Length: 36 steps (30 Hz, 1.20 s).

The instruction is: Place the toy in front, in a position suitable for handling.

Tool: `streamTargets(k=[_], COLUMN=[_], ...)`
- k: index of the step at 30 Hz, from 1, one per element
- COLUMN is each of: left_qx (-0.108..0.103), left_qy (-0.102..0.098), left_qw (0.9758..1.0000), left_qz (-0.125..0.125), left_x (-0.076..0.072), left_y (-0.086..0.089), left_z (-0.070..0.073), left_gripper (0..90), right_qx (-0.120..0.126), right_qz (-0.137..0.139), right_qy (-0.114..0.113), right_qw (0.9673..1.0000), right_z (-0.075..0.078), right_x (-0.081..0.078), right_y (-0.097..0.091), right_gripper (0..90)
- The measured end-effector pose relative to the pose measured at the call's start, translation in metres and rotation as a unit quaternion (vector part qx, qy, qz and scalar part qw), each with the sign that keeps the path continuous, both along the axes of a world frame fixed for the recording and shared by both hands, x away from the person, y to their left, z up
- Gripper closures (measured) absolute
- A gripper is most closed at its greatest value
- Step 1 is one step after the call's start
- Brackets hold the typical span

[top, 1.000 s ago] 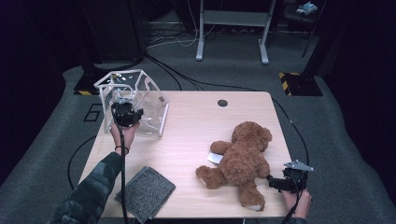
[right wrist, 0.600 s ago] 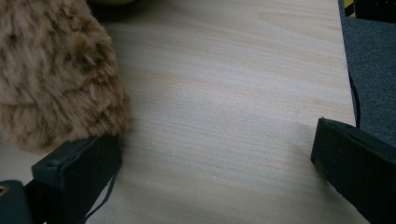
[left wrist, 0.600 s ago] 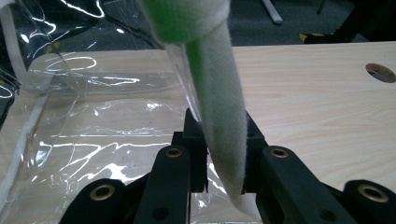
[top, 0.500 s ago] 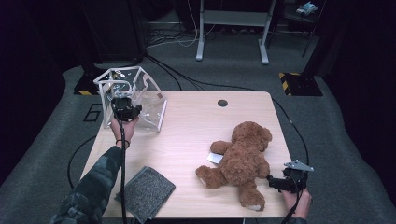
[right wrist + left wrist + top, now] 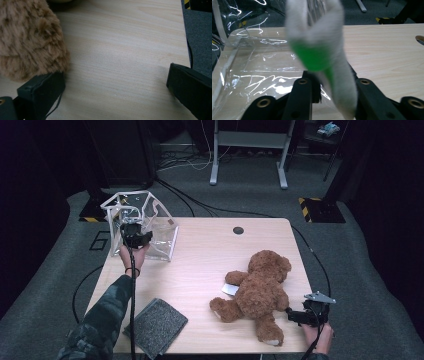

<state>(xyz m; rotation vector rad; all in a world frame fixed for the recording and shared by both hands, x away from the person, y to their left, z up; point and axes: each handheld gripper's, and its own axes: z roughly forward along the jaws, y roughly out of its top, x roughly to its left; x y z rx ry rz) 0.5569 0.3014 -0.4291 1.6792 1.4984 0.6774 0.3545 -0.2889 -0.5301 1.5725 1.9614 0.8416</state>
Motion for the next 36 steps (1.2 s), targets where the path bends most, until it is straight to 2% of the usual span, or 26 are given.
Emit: streamTargets(k=[3, 6, 7, 8, 9, 13, 18, 19, 21, 29, 31, 33, 34, 36], left_qx=[-0.007, -0.025, -0.025, -0.028, -0.032, -0.018, -0.007, -0.005, -0.002, 0.015, 0.03, 0.034, 0.042, 0.051], left_qy=[0.002, 0.011, 0.011, 0.011, 0.012, -0.002, 0.001, 0.008, 0.007, 0.038, 0.048, 0.062, 0.067, 0.067], left_qw=[1.0, 0.9994, 0.9994, 0.9993, 0.9991, 0.9988, 0.9977, 0.9971, 0.9962, 0.9897, 0.9875, 0.9841, 0.9814, 0.9782], left_qz=[-0.005, -0.021, -0.021, -0.023, -0.027, -0.046, -0.067, -0.075, -0.087, -0.137, -0.147, -0.163, -0.174, -0.19], left_x=[-0.004, -0.012, -0.012, -0.014, -0.016, -0.031, -0.045, -0.049, -0.056, -0.083, -0.092, -0.1, -0.106, -0.117], left_y=[0.004, 0.01, 0.01, 0.011, 0.011, 0.013, 0.013, 0.013, 0.012, 0.006, 0.002, -0.001, -0.004, -0.008], left_z=[0.003, 0.01, 0.01, 0.011, 0.012, 0.016, 0.014, 0.014, 0.012, -0.001, -0.008, -0.014, -0.018, -0.023], left_gripper=[53.1, 42.7, 39.6, 39.6, 35.8, 31.6, 25.9, 25.1, 23.0, 19.4, 19.6, 19.0, 18.7, 18.1], right_qx=[0.0, 0.0, 0.0, 0.0, 0.0, 0.001, 0.002, 0.002, 0.0, 0.001, 0.001, 0.001, 0.001, 0.001], right_qz=[0.0, 0.0, 0.0, -0.001, -0.001, -0.003, -0.004, -0.003, 0.0, -0.004, -0.004, -0.003, -0.004, -0.005], right_qy=[0.0, 0.0, 0.0, 0.0, 0.0, 0.002, 0.002, 0.001, -0.001, 0.001, 0.001, 0.0, 0.001, 0.001], right_qw=[1.0, 1.0, 1.0, 1.0, 1.0, 1.0, 1.0, 1.0, 1.0, 1.0, 1.0, 1.0, 1.0, 1.0], right_z=[0.0, 0.0, 0.0, 0.0, 0.0, 0.0, 0.0, 0.0, 0.0, 0.0, 0.0, 0.0, 0.0, 0.0], right_x=[0.0, 0.0, 0.0, 0.0, 0.0, 0.0, -0.001, 0.0, 0.0, -0.001, -0.001, 0.0, -0.001, -0.001], right_y=[0.0, 0.0, 0.0, 0.0, 0.0, 0.0, 0.001, 0.0, 0.0, 0.0, 0.0, 0.0, 0.0, 0.0], right_gripper=[1.2, 1.2, 1.2, 1.2, 1.2, 1.2, 1.3, 1.3, 1.3, 1.4, 1.4, 1.4, 1.4, 1.4])
